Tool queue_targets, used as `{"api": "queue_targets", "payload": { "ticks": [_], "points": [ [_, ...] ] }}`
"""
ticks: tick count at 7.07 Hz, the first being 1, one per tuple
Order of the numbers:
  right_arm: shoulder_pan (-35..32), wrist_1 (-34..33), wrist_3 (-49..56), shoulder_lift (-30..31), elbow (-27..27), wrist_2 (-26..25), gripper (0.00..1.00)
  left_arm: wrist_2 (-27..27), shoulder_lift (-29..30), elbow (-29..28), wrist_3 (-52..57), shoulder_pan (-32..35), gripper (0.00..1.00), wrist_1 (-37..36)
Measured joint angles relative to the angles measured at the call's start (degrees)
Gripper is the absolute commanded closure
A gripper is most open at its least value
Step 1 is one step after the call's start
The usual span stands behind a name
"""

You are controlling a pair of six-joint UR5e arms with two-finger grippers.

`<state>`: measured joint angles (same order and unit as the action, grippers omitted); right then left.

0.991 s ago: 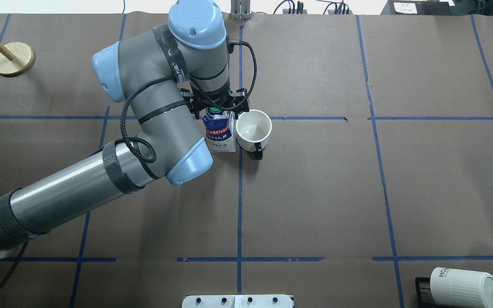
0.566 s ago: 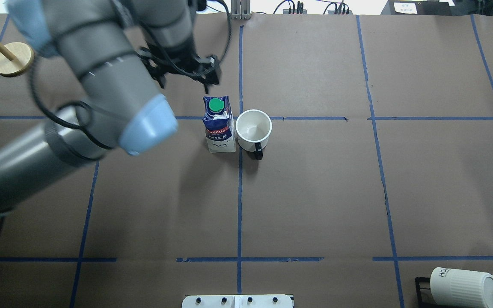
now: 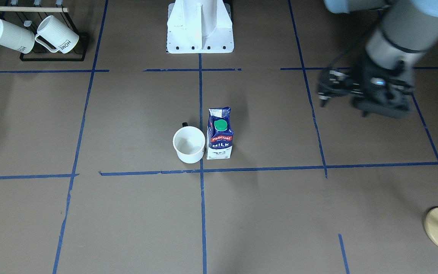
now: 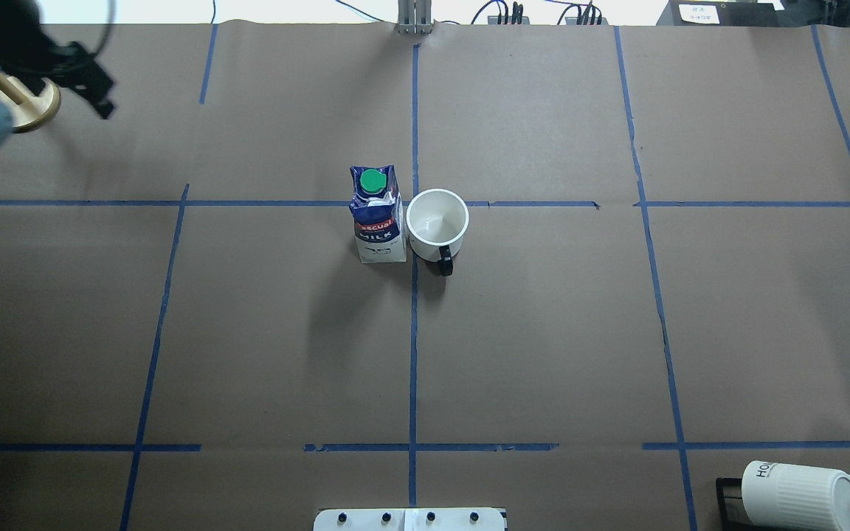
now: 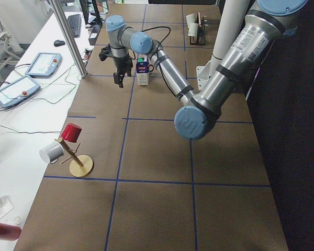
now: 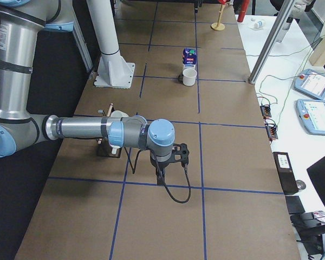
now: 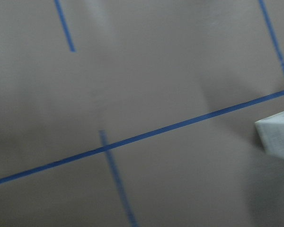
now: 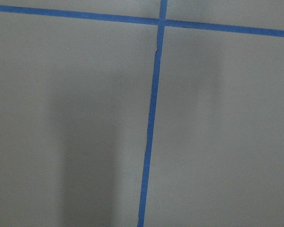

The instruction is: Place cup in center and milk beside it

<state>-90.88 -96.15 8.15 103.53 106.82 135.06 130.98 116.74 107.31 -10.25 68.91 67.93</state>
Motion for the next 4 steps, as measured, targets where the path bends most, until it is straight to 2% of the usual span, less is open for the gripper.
{"api": "queue_targets", "payload": {
  "ticks": [3,4],
  "points": [
    [0.0,-0.07,-0.74,-0.32,-0.39,0.01,0.0,3.2,-22.3,-1.26,6.66,9.82,0.0,18.92],
    [0.0,-0.06,-0.82,-0.32,-0.28,-0.03,0.0,3.19,-27.7,-1.69,7.35,12.44,0.0,21.95]
  ]
}}
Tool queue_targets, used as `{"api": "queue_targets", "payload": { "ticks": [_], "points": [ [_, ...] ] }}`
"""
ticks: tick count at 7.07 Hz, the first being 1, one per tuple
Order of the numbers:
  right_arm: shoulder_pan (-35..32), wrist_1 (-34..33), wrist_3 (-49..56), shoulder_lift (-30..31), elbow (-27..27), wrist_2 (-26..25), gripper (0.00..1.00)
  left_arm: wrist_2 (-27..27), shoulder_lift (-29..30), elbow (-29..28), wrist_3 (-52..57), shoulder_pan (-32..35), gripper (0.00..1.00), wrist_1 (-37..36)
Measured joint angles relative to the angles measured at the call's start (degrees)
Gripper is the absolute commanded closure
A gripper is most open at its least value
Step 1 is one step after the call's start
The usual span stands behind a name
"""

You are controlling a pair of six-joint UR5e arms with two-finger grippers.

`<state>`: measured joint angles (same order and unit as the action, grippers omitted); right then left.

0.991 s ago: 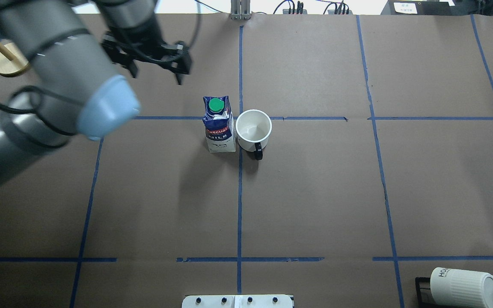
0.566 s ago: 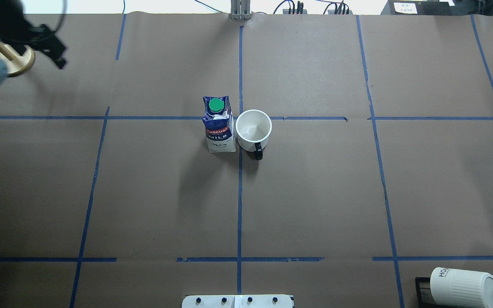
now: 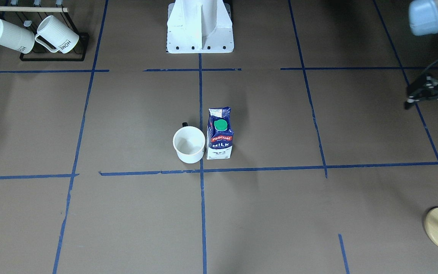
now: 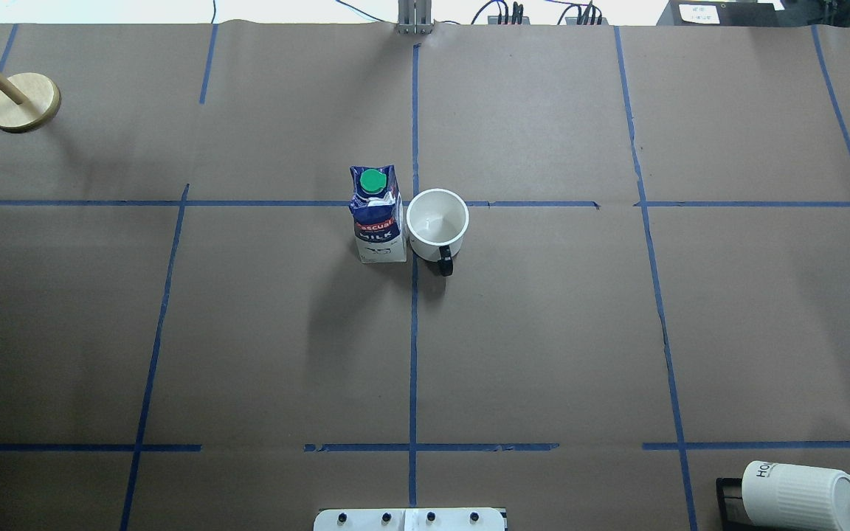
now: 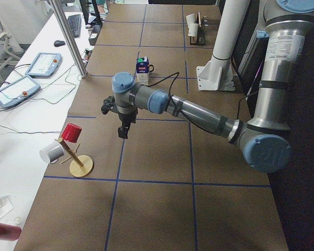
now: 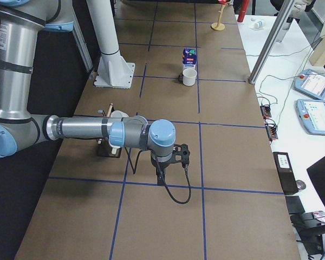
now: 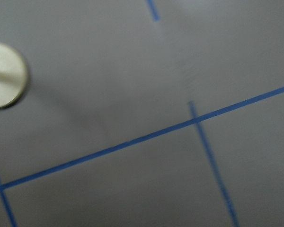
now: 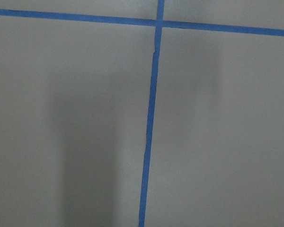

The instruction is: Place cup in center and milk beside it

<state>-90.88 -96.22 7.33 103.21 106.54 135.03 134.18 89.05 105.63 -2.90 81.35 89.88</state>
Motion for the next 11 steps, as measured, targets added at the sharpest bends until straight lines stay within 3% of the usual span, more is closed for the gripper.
{"api": "queue_targets", "payload": {
  "ticks": [2,4,11],
  "points": [
    [0.0,0.06,0.37,0.14,0.2,0.05,0.0,0.14,-5.88,-2.43,0.38,2.9,0.0,1.09],
    [0.0,0.05,0.02,0.07,0.2,0.01,0.0,0.29,-7.95,-3.64,0.46,4.07,0.0,0.94],
    [0.61,0.04,-0.27,-0.41,0.05,1.19,0.0,-0.05,-9.48,-2.54,0.35,4.14,0.0,1.2]
  ]
}}
